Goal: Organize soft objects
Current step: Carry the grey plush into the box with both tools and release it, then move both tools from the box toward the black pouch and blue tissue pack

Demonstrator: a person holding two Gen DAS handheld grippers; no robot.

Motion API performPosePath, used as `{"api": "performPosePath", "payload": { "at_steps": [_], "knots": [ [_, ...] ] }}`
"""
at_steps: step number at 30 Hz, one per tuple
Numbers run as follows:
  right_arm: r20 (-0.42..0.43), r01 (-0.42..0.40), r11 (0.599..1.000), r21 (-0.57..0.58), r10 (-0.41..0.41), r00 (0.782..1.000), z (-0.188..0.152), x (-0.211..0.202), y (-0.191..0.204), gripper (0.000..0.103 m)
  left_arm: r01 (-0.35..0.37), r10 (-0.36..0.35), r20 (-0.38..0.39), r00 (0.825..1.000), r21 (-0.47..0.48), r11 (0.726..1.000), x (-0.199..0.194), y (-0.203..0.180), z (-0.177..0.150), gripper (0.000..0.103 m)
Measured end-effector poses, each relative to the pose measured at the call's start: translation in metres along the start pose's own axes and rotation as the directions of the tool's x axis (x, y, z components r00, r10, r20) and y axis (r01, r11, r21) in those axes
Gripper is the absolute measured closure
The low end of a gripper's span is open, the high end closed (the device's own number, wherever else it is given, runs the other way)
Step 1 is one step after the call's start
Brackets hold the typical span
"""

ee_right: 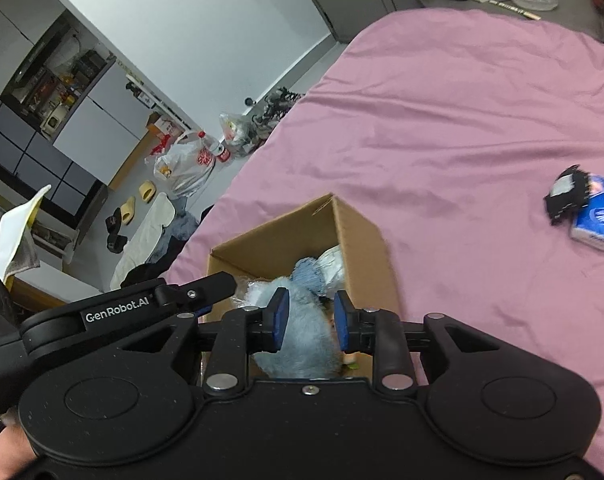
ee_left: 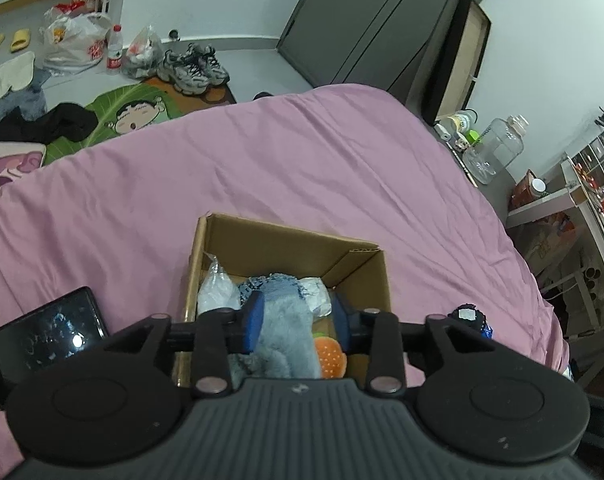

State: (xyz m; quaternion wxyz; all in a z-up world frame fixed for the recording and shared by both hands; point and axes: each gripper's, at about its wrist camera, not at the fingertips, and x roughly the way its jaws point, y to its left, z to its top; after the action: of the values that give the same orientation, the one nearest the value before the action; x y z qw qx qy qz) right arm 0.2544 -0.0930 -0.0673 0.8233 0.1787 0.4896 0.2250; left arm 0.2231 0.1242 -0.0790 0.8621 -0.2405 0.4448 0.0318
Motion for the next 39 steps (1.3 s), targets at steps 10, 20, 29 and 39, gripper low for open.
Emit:
{"api": "performPosePath", "payload": {
  "at_steps": [10, 20, 29, 39],
  "knots": [
    [0.057, 0.029, 0.999, -0.012, -0.029, 0.998, 0.003, -0.042, -0.031, 0.054, -0.018, 0.015, 0.035, 0.999, 0.069, 0.997, -0.01, -0.032, -0.008, 0.044],
    [0.107, 0.062, 0.998, 0.032, -0.065, 0.992, 0.007, -0.082, -0.084, 0.042, -0.004, -0.002, 0.072, 0.997, 0.089, 0.996, -0.028, -0.065, -0.01, 0.037],
    [0.179, 0.046, 0.99, 0.135, -0.07, 0.981, 0.007, -0.089, -0.135, 0.039, 0.0, -0.009, 0.065, 0.998, 0.135, 0.991, -0.018, -0.105, -0.026, 0.037],
    [0.193, 0.028, 0.966, 0.258, -0.08, 0.978, 0.006, -0.075, -0.195, 0.039, -0.005, -0.009, 0.056, 0.998, 0.246, 0.969, 0.011, -0.153, -0.039, 0.037]
  ]
}}
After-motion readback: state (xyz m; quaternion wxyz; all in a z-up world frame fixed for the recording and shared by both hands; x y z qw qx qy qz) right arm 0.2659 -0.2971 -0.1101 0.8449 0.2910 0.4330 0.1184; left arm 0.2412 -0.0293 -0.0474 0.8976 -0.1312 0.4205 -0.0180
